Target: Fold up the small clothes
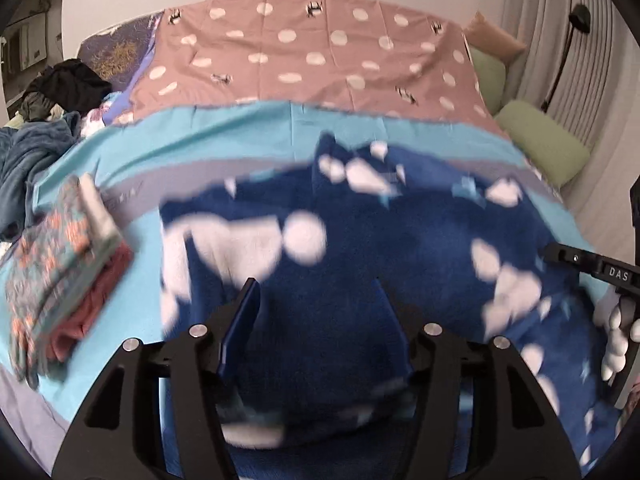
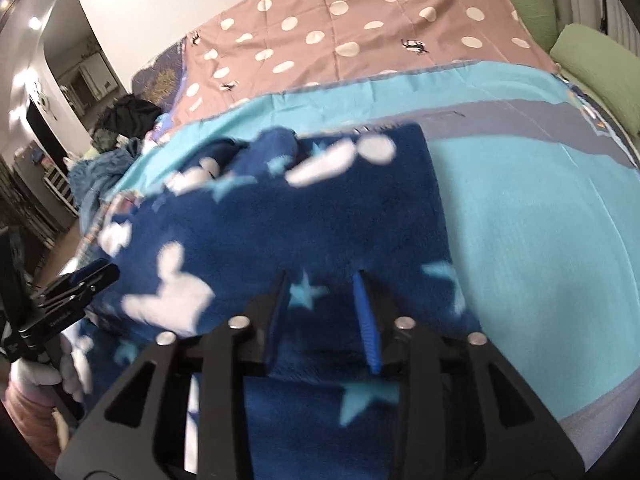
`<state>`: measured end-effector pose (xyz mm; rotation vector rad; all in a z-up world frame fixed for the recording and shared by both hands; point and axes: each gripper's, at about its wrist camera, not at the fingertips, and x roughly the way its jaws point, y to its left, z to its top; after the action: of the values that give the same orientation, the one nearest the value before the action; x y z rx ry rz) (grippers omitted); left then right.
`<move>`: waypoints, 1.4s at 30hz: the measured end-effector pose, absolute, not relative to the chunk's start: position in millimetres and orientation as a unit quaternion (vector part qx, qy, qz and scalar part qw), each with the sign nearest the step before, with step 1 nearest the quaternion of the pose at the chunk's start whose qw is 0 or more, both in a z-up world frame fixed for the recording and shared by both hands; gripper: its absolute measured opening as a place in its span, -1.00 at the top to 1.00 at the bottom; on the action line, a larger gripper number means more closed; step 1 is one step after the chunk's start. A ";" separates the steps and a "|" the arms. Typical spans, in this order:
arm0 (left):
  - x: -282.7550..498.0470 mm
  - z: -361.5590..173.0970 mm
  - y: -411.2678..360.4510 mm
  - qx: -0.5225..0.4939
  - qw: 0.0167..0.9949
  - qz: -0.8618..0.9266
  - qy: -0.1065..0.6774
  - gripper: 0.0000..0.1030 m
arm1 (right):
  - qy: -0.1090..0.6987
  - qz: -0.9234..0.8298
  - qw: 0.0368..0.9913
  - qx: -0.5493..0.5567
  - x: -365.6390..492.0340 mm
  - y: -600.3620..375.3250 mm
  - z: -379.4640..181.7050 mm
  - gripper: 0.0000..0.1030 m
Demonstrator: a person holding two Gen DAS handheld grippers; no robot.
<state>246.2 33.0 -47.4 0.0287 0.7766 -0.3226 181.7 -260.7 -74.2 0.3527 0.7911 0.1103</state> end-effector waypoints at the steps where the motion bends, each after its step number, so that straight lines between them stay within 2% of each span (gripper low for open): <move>1: 252.7 -41.8 33.2 0.008 0.914 -0.158 0.374 -0.21 | 0.378 0.060 0.906 0.180 189.7 -264.0 -62.8 0.13; 6: 315.5 -30.5 27.7 -0.065 0.899 -0.185 0.391 -0.46 | 0.393 0.098 0.886 0.224 248.7 -260.9 -47.8 -0.12; 12: 378.2 -80.9 5.4 -0.072 0.852 -0.170 0.489 -0.47 | 0.461 0.078 0.846 0.256 318.0 -254.6 -84.3 -0.25; 14: 380.9 -82.8 5.3 -0.081 0.854 -0.180 0.482 -0.04 | 0.465 0.083 0.840 0.268 327.1 -251.8 -91.9 -0.28; 15: 381.4 -82.0 6.2 -0.095 0.848 -0.198 0.482 0.74 | 0.463 0.085 0.841 0.265 328.7 -249.1 -92.1 -0.04; 16: 381.5 -81.2 7.9 -0.109 0.844 -0.206 0.483 0.86 | 0.455 0.099 0.846 0.259 329.6 -244.6 -89.3 0.84; 20: 366.1 -66.1 18.6 -0.073 0.864 -0.190 0.460 0.86 | 0.409 0.078 0.879 0.230 314.8 -247.7 -68.8 0.81; 24: 363.6 -85.6 26.6 -0.069 0.856 -0.178 0.481 0.84 | 0.463 0.054 0.857 0.220 321.5 -252.8 -103.4 0.80; 26: 361.4 -84.9 22.1 -0.052 0.864 -0.170 0.470 0.82 | 0.443 0.064 0.866 0.223 316.8 -254.7 -104.5 0.80; 29: 356.4 -74.1 9.0 -0.001 0.875 -0.159 0.457 0.75 | 0.434 0.066 0.875 0.205 308.0 -253.3 -92.7 0.69; 30: 354.3 -68.6 7.7 0.008 0.879 -0.159 0.450 0.73 | 0.426 0.063 0.881 0.197 303.1 -251.9 -86.9 0.60; 32: 346.2 -50.4 8.7 0.016 0.894 -0.155 0.419 0.63 | 0.393 0.066 0.901 0.170 289.9 -247.2 -67.7 0.57; 33: 341.1 -40.1 11.2 0.005 0.902 -0.159 0.401 0.49 | 0.381 0.071 0.908 0.161 286.0 -244.1 -61.5 0.56; 35: 337.0 -31.3 11.7 -0.017 0.909 -0.168 0.382 0.42 | 0.368 0.090 0.913 0.150 281.5 -233.0 -55.4 0.56; 37: 340.1 -41.8 3.4 -0.010 0.899 -0.178 0.399 0.38 | 0.392 0.098 0.903 0.145 289.2 -223.5 -65.1 0.56; 38: 346.5 -61.9 -5.8 0.016 0.884 -0.173 0.435 0.37 | 0.420 0.089 0.892 0.141 296.4 -219.6 -77.3 0.56; 39: 351.6 -78.4 -10.7 0.034 0.873 -0.165 0.458 0.24 | 0.447 0.076 0.881 0.138 303.5 -217.4 -94.3 0.57; 40: 352.7 -92.2 -11.5 0.040 0.871 -0.159 0.464 0.14 | 0.436 0.077 0.885 0.140 302.4 -216.7 -98.8 0.58; 42: 348.1 -88.5 -4.9 0.020 0.880 -0.163 0.445 0.15 | 0.418 0.078 0.896 0.129 293.9 -215.8 -93.8 0.58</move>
<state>348.1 -4.9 -88.5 0.0416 0.9269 -0.3389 293.9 -215.8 -93.8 0.2676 0.8653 0.1613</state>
